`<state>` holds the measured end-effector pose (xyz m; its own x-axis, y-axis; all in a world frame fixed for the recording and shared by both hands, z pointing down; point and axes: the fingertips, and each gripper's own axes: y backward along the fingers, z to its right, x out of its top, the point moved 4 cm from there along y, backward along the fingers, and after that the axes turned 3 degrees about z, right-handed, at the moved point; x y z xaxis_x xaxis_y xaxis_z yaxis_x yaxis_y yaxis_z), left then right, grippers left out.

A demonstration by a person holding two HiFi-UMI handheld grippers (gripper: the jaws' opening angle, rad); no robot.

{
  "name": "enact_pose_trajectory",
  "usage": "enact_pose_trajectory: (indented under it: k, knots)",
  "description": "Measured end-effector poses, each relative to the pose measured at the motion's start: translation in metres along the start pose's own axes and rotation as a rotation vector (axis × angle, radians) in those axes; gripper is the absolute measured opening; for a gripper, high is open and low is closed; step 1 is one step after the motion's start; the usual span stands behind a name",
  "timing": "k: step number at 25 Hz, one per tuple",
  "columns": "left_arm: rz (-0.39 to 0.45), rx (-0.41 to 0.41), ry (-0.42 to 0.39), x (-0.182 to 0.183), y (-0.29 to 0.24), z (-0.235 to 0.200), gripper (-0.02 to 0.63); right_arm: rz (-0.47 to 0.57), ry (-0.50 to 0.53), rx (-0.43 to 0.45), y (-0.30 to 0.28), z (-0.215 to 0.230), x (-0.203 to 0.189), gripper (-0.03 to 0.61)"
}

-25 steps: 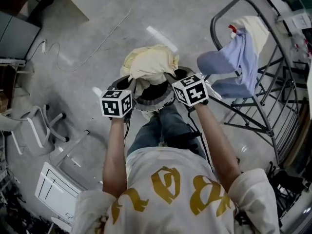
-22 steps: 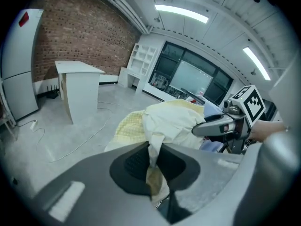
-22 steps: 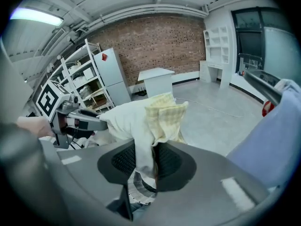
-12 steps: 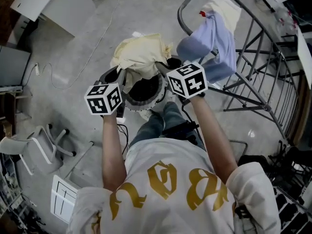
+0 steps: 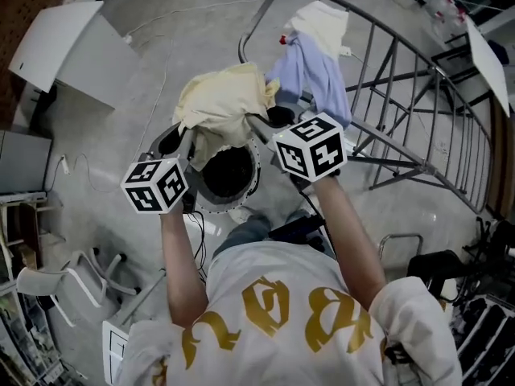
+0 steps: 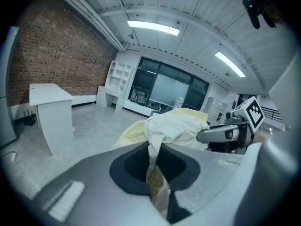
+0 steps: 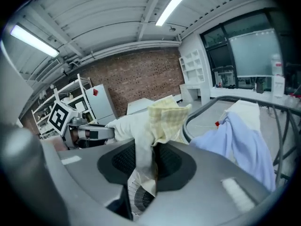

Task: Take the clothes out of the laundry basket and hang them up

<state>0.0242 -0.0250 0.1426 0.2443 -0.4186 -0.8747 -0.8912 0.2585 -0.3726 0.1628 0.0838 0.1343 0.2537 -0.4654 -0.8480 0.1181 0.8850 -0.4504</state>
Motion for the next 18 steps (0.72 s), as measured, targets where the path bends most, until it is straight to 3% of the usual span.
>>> enact_pose_trajectory:
  k: [9, 18]
  knots:
    - [0.064, -0.080, -0.116, 0.063, -0.040, 0.100, 0.034, 0.139, -0.066, -0.022, 0.099, 0.055, 0.043, 0.118]
    - [0.069, -0.238, -0.232, 0.104, -0.114, 0.213, 0.034, 0.250, -0.152, -0.152, 0.200, 0.137, 0.054, 0.120]
